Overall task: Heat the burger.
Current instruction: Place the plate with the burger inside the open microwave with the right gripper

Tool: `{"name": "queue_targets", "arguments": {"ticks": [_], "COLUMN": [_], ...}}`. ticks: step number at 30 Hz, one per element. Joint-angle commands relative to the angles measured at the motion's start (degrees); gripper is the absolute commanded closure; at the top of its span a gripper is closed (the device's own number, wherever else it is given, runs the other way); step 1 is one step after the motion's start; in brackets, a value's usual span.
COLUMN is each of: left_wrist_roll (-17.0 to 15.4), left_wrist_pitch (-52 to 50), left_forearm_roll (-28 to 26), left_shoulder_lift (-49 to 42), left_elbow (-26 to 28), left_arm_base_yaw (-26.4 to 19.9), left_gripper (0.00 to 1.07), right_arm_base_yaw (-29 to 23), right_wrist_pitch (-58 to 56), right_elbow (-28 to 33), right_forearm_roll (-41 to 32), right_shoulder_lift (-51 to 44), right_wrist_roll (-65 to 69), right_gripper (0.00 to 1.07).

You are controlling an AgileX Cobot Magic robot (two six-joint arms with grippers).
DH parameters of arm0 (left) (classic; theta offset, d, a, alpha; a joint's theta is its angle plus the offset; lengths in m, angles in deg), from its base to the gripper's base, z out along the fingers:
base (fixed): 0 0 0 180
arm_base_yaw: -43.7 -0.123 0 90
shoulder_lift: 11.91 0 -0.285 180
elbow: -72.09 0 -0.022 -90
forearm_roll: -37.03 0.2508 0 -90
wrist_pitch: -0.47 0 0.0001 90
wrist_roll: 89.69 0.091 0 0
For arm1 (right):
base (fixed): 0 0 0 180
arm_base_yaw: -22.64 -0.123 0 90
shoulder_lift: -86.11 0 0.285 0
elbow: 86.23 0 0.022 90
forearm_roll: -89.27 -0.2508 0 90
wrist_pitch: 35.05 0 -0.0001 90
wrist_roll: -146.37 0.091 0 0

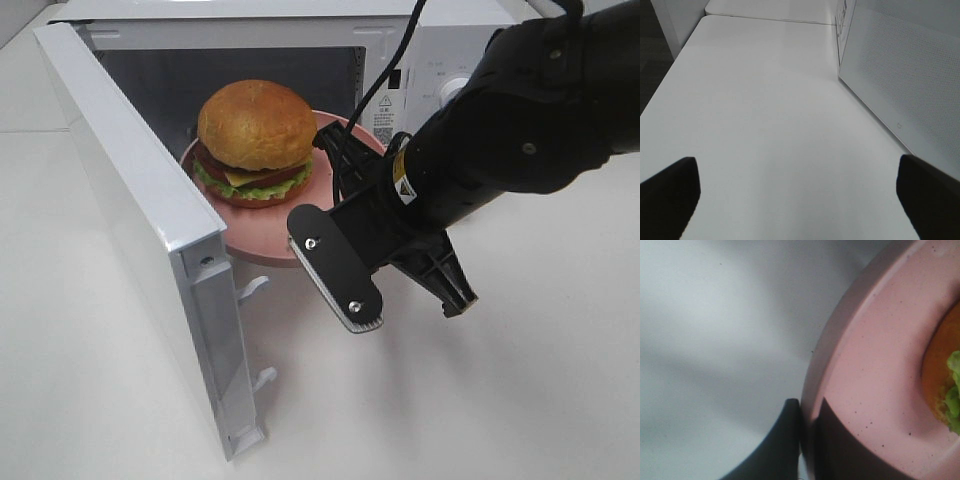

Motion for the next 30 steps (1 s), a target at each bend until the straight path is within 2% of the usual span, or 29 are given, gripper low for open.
{"name": "queue_targets", "arguments": {"ticks": [1,7,11,30], "left_wrist_roll": [0.0,0.06,0.06,-0.06], "left_wrist_pitch": [-0.86,-0.86,-0.86,-0.86], "left_forearm_roll": [-0.63,-0.63,-0.63,-0.63], "left_shoulder_lift": [-0.17,-0.17,-0.17,-0.17], "left_elbow": [-0.23,-0.23,-0.23,-0.23], "left_arm_base_yaw": [0.34,0.34,0.34,0.34], "left_gripper": [0.04,0.04,0.04,0.04], "right_arm_base_yaw": [0.92,1.83,2.46,3.15], "right_wrist_pitch": [4.18,4.07,4.07,1.78], "right_elbow": [-2.35,-4.81,-6.93,-16.96], "right_forearm_roll": [-1.38,-3.09,-7.33,-8.02], "right_shoulder_lift": [0.4,2.46,4.81,13.01], "right_wrist_roll": [-2.12,-3.95,-6.13,-7.96], "right_gripper": [1.07,1.07,1.07,1.05]}}
